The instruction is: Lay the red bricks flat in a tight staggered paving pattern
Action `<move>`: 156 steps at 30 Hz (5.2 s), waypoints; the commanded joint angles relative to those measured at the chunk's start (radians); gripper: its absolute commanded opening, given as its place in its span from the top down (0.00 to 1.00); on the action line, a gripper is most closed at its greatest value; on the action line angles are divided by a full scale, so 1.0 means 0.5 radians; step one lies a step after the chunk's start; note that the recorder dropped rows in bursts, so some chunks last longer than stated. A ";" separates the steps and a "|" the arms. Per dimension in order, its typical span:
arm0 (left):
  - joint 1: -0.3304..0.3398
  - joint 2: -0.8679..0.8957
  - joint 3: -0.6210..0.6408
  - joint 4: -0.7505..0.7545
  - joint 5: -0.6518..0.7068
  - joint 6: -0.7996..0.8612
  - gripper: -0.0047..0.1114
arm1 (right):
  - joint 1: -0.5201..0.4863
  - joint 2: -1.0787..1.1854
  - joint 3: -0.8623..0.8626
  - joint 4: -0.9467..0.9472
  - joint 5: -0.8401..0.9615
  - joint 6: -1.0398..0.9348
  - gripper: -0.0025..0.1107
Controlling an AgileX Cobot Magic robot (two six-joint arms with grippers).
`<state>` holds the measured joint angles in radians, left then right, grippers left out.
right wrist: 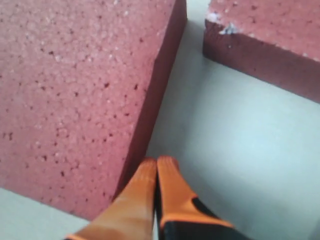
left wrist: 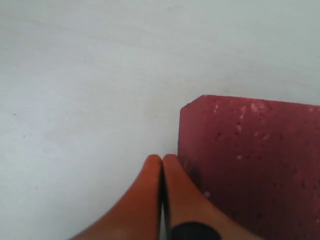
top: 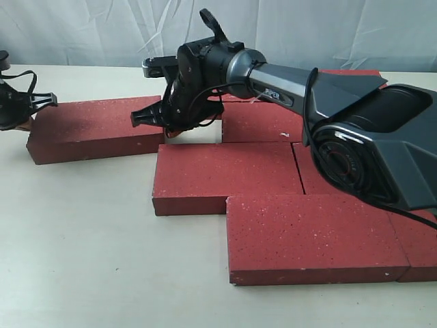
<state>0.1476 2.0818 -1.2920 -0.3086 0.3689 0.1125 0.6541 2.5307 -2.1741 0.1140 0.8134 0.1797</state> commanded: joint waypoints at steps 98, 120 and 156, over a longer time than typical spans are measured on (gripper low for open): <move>-0.002 0.059 -0.004 -0.586 0.007 0.536 0.96 | 0.001 -0.225 -0.013 0.053 -0.019 -0.031 0.98; -0.002 0.059 -0.004 -0.586 0.019 0.536 0.96 | 0.001 -0.139 -0.009 -0.081 0.159 -0.031 0.98; -0.240 0.055 -0.004 -0.497 0.072 0.532 0.96 | -0.166 -0.248 -0.009 -0.421 0.309 0.272 0.98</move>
<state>0.0406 2.1141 -1.2920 -0.5439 0.4057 0.3810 0.5750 2.4231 -2.1755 -0.0925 0.9788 0.3151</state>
